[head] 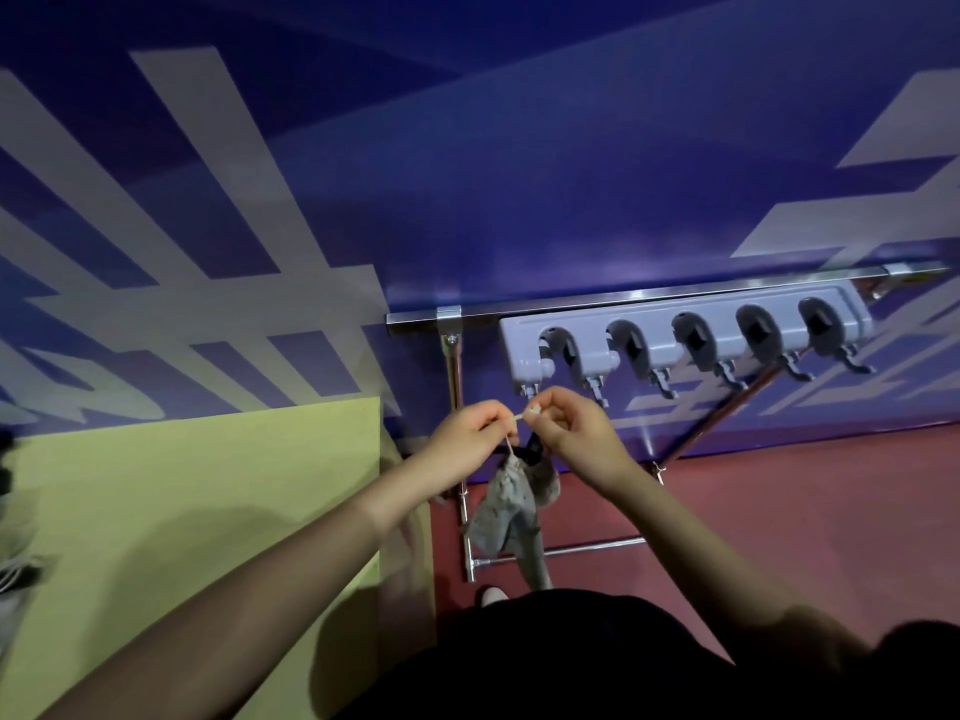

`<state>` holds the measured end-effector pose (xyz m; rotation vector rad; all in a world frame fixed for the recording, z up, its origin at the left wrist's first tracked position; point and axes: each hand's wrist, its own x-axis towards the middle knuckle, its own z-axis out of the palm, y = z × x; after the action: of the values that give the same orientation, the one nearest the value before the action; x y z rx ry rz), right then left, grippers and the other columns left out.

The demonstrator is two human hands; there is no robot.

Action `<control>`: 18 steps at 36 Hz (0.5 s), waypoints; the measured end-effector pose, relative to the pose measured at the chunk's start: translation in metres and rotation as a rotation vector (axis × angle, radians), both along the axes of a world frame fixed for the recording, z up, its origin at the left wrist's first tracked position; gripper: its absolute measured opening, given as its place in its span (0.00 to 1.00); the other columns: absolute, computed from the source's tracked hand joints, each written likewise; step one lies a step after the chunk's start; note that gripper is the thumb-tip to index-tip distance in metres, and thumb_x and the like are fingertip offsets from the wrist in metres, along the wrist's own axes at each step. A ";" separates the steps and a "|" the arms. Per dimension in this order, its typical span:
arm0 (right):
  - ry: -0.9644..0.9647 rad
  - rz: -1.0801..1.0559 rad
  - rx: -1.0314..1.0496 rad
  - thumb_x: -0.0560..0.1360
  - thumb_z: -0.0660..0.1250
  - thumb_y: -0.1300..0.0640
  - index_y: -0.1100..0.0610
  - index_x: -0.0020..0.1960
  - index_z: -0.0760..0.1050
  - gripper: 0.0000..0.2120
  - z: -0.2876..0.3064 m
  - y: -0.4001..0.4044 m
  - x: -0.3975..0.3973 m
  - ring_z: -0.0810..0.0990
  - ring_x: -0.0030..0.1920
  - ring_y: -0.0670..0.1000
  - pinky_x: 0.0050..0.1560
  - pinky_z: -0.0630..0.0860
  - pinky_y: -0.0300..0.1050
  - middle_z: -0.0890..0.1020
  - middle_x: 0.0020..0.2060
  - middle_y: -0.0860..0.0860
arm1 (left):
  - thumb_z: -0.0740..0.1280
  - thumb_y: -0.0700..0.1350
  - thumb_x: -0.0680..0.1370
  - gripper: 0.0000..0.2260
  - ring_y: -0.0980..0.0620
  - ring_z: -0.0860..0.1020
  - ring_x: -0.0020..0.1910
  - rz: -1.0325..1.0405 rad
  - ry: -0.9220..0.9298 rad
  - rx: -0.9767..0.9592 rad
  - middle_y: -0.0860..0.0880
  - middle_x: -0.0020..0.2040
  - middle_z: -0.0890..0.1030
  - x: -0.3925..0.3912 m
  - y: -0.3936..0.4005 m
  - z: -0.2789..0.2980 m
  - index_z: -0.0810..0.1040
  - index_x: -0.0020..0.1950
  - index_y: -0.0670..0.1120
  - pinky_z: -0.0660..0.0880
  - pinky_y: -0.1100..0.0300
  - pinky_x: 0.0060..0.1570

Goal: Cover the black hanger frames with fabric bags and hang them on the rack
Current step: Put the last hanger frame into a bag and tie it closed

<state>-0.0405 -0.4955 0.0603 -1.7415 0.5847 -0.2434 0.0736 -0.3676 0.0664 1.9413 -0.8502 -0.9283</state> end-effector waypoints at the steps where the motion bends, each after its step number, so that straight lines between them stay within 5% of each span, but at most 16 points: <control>1: -0.011 -0.036 -0.035 0.77 0.66 0.61 0.55 0.42 0.74 0.06 -0.003 0.001 0.000 0.68 0.26 0.41 0.32 0.67 0.37 0.71 0.23 0.43 | 0.61 0.48 0.78 0.10 0.46 0.79 0.48 0.024 -0.026 -0.003 0.50 0.42 0.82 0.000 -0.003 -0.001 0.77 0.38 0.52 0.73 0.49 0.56; 6: -0.089 -0.232 -0.050 0.77 0.66 0.66 0.52 0.43 0.73 0.10 -0.010 -0.003 0.008 0.70 0.28 0.42 0.34 0.68 0.38 0.71 0.26 0.47 | 0.63 0.41 0.80 0.08 0.51 0.80 0.44 0.076 -0.099 -0.006 0.51 0.41 0.82 0.005 -0.025 -0.005 0.78 0.42 0.46 0.73 0.57 0.50; 11: 0.025 -0.178 -0.167 0.78 0.65 0.63 0.51 0.46 0.71 0.07 -0.023 -0.007 0.010 0.71 0.31 0.42 0.35 0.69 0.39 0.73 0.31 0.48 | 0.65 0.44 0.79 0.06 0.48 0.80 0.46 0.076 -0.157 0.099 0.46 0.46 0.83 0.010 -0.037 -0.018 0.79 0.46 0.45 0.75 0.53 0.49; 18: 0.085 -0.210 -0.068 0.78 0.65 0.60 0.53 0.43 0.74 0.06 -0.027 -0.003 0.007 0.75 0.36 0.39 0.39 0.71 0.34 0.77 0.37 0.48 | 0.65 0.41 0.80 0.07 0.54 0.78 0.44 0.098 -0.120 0.008 0.45 0.48 0.83 0.008 -0.033 -0.023 0.81 0.52 0.40 0.70 0.68 0.41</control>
<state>-0.0331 -0.4983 0.0330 -1.7627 0.8315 -0.3406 0.0820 -0.4003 0.0430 2.0431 -0.8122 -0.7656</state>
